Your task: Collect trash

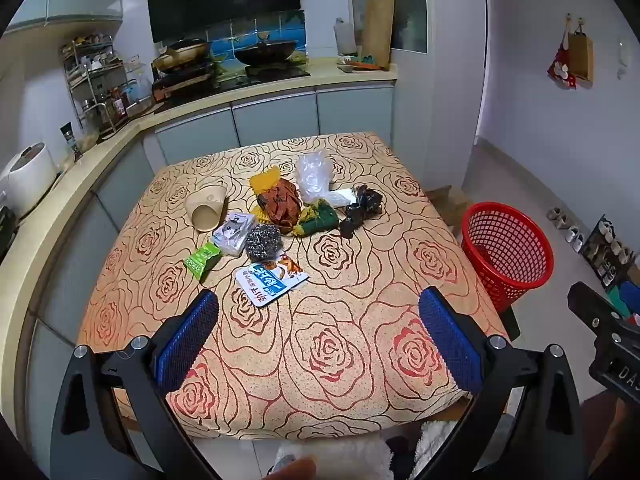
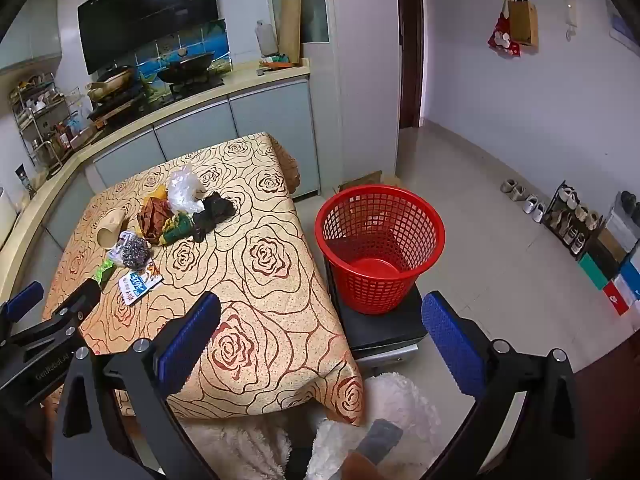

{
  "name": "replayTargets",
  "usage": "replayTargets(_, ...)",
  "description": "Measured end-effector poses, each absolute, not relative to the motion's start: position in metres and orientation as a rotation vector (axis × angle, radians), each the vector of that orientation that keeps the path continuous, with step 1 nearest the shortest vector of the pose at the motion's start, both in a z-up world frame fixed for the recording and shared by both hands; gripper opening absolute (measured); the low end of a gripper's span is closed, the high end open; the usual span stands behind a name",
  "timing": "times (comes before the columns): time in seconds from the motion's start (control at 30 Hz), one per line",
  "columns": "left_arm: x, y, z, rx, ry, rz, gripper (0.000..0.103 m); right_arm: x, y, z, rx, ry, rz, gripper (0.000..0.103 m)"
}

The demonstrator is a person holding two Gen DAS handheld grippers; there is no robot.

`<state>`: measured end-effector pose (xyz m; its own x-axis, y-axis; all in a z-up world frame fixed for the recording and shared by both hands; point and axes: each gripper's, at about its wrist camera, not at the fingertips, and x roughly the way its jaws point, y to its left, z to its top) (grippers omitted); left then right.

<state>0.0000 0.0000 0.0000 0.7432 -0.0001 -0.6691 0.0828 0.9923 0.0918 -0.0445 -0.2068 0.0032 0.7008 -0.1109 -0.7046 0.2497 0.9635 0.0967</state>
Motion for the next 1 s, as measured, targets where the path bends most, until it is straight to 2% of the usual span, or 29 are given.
replayTargets(1.0,-0.0002,0.0011,-0.0048,0.107,0.744,-0.052,0.098,-0.0451,-0.2085,0.0030,0.198,0.774,-0.201,0.097)
